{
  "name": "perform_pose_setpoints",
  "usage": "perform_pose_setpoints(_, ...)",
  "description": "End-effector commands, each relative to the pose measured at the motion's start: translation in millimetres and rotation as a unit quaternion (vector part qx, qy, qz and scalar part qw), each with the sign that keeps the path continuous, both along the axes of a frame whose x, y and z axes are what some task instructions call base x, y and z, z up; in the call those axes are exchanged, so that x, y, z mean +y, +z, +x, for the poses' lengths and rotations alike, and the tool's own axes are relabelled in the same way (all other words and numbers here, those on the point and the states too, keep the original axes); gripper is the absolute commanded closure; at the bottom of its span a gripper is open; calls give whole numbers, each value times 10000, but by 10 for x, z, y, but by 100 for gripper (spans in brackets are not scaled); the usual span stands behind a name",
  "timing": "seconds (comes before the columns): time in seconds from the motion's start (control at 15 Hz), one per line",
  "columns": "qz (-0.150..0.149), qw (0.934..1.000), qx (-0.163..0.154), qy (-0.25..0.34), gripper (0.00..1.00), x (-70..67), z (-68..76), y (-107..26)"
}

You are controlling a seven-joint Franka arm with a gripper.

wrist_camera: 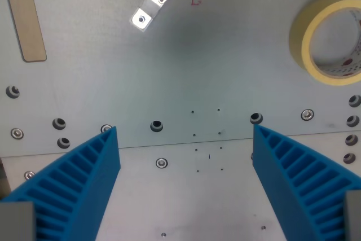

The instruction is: Move in gripper positive x

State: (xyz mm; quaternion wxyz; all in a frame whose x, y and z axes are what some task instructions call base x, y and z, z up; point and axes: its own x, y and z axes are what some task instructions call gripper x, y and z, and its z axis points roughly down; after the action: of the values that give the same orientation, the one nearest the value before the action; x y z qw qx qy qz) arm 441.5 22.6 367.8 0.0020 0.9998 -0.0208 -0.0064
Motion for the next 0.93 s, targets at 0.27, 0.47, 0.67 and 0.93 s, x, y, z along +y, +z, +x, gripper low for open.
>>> perform_pose_setpoints(0.27,0,10000,-23,-2,0,-10,196,20)
perform_pose_setpoints(0.47,0,10000,-23,-2,0,-16,346,18)
perform_pose_setpoints(0.67,0,10000,-23,-2,0,-22,496,17)
perform_pose_setpoints(0.93,0,10000,-23,-2,0,-31,696,16)
